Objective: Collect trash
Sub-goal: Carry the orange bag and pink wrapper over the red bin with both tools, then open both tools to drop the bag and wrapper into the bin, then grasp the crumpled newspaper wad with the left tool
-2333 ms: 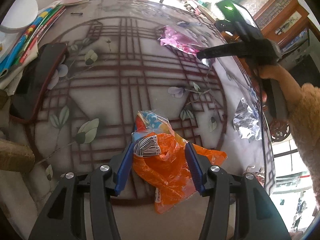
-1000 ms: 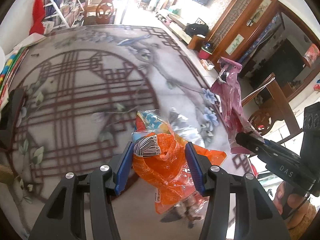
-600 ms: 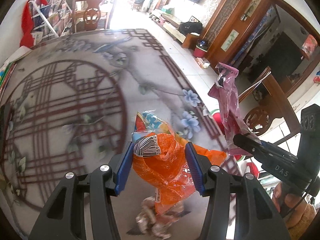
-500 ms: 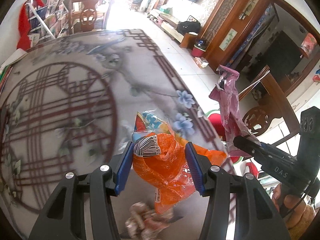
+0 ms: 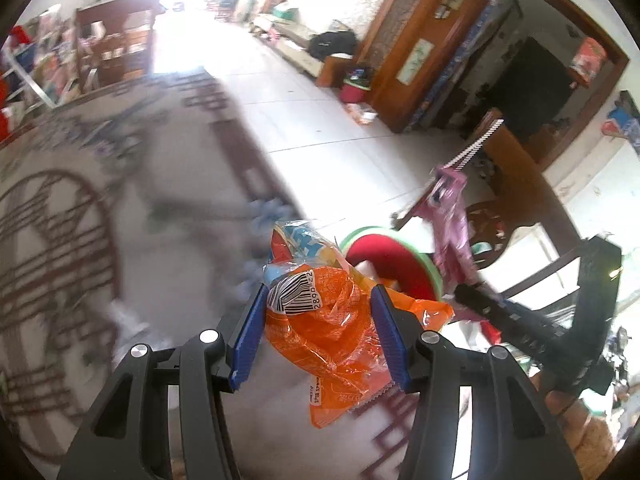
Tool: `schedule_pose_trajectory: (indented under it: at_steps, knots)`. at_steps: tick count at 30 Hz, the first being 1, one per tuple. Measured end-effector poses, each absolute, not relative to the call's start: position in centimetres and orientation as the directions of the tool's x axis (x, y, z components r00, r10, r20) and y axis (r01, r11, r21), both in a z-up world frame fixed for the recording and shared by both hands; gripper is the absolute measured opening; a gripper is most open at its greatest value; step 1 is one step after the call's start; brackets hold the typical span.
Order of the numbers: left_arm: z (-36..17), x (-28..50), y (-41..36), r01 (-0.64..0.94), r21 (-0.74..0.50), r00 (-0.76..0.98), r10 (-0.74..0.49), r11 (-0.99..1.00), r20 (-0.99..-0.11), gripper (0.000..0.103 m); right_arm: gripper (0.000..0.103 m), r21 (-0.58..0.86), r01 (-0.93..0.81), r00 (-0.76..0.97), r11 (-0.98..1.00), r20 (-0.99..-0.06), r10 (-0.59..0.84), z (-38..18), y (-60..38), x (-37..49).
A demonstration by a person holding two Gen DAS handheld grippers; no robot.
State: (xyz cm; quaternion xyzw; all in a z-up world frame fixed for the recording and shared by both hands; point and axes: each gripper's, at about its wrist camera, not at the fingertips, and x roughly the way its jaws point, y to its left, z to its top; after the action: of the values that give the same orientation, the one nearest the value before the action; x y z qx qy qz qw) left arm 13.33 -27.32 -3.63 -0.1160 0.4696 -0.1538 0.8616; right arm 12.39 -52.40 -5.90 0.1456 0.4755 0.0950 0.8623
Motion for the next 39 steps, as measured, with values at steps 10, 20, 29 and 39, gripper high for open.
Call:
schedule_pose_trajectory:
  at_steps: [10,20,29,39]
  knots:
    - [-6.0,17.7,-36.8,0.287,-0.370,0.389,-0.460,0.884,-0.798,0.054,0.029,0.343,0.149,0.499,0.927,-0.836,0.229,-8.8,-59.0,12.8]
    - [-6.7,18.9,-37.7,0.280,-0.365,0.375,-0.451,0.888,-0.810,0.074,0.066,0.335,0.180,0.507,0.925,-0.837,0.205,-9.1,-60.5,13.7]
    - [-4.6,16.0,-31.4,0.257,-0.310,0.453,-0.397,0.915,-0.798,0.074,0.073,0.356,0.136,0.511,0.925,-0.825,0.243,-8.3,-58.2,14.2]
    - [-6.5,7.6,-18.0,0.158,-0.214,0.441,-0.263,0.964,-0.858,0.074,0.075,0.367,-0.021,0.427,0.930,-0.838,0.341,-9.3,-49.5,14.4]
